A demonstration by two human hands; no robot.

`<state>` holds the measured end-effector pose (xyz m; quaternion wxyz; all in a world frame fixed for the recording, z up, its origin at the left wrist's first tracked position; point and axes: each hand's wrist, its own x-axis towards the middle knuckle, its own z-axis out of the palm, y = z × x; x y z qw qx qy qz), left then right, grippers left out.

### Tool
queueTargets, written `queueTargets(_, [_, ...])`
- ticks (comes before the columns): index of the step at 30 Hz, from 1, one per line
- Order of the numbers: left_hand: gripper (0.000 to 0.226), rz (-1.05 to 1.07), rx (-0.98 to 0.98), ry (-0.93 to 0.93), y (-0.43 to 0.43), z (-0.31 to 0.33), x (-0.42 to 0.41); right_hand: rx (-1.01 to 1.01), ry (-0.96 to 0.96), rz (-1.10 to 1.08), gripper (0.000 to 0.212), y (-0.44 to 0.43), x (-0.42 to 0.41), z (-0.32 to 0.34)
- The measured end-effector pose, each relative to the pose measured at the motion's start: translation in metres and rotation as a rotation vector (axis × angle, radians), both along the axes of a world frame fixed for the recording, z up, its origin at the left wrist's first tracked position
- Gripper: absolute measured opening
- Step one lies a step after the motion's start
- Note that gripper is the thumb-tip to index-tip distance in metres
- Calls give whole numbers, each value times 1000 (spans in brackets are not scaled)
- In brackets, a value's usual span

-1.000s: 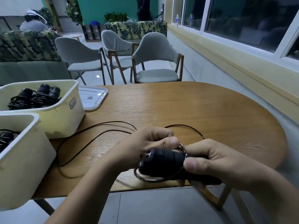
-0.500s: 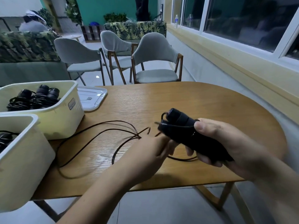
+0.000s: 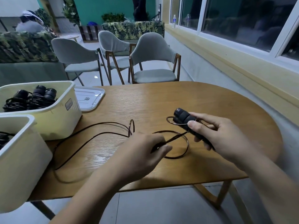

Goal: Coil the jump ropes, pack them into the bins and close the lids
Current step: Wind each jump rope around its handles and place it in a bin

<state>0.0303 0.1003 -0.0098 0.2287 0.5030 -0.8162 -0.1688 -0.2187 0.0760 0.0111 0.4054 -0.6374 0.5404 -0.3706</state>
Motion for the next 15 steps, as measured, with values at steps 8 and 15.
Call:
queueTargets(8, [18,-39,1,320,-2,6,16,155,268,309,25,4,6,-2])
queueTargets(15, [30,-167,208,590,-5,13,25,401,42,679,38,12,2,10])
